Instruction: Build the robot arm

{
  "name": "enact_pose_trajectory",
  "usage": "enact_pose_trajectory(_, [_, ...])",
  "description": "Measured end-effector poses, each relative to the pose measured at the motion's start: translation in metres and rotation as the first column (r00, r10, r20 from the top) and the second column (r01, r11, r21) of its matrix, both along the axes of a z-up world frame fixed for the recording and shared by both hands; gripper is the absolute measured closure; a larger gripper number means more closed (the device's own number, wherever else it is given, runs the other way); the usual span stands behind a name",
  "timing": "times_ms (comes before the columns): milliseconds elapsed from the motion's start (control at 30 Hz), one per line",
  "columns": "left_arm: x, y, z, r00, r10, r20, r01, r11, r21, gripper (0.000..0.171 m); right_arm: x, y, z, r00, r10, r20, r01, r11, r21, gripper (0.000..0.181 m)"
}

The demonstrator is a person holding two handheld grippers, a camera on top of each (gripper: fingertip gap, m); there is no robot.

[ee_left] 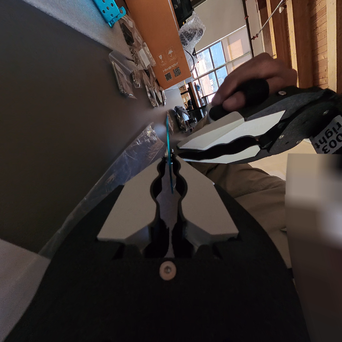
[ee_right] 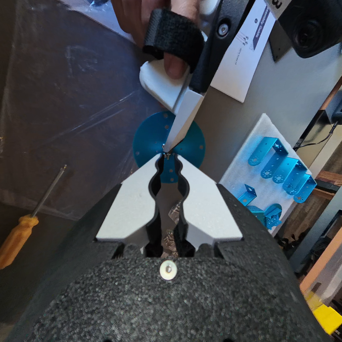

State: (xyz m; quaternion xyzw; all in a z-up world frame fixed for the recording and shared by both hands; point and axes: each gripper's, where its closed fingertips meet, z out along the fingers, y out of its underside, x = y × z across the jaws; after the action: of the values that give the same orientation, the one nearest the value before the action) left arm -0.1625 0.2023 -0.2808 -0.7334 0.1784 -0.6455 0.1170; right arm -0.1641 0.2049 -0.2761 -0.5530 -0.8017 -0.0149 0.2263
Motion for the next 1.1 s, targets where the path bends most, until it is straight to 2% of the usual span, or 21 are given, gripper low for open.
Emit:
enact_pose_trajectory(467, [0.000, 0.000, -0.002, 1.000, 0.000, -0.014, 0.000, 1.000, 0.013, 0.165, 0.000, -0.002, -0.009, 0.999, -0.031, -0.010, 0.030, 0.995, -0.091, 0.177])
enact_pose_trajectory(633, [-0.001, 0.001, -0.001, 1.000, 0.005, -0.007, -0.005, 1.000, 0.008, 0.165, 0.002, -0.001, -0.008, 0.998, -0.014, -0.054, 0.008, 0.993, -0.117, 0.178])
enact_pose_trajectory(733, [-0.001, 0.002, -0.001, 1.000, 0.009, -0.003, -0.009, 1.000, 0.002, 0.165, -0.001, -0.002, 0.006, 0.987, -0.024, -0.158, -0.003, 0.986, -0.168, 0.178])
enact_pose_trajectory(833, [-0.002, 0.003, 0.001, 1.000, 0.012, 0.009, -0.012, 1.000, -0.004, 0.165, -0.010, 0.000, 0.022, 0.928, -0.030, -0.372, -0.058, 0.973, -0.223, 0.178])
enact_pose_trajectory(967, [-0.003, 0.004, 0.005, 0.999, 0.011, 0.039, -0.011, 1.000, -0.017, 0.165, -0.010, 0.000, 0.026, 0.783, 0.001, -0.622, -0.173, 0.961, -0.216, 0.178])
enact_pose_trajectory(1033, [-0.003, 0.005, 0.006, 0.999, 0.015, 0.046, -0.014, 1.000, -0.017, 0.165, -0.008, 0.001, 0.025, 0.720, -0.010, -0.694, -0.186, 0.961, -0.206, 0.179])
enact_pose_trajectory(1100, [-0.003, 0.004, 0.006, 0.999, 0.010, 0.050, -0.009, 1.000, -0.014, 0.165, -0.007, 0.004, 0.017, 0.706, -0.010, -0.708, -0.172, 0.968, -0.185, 0.178])
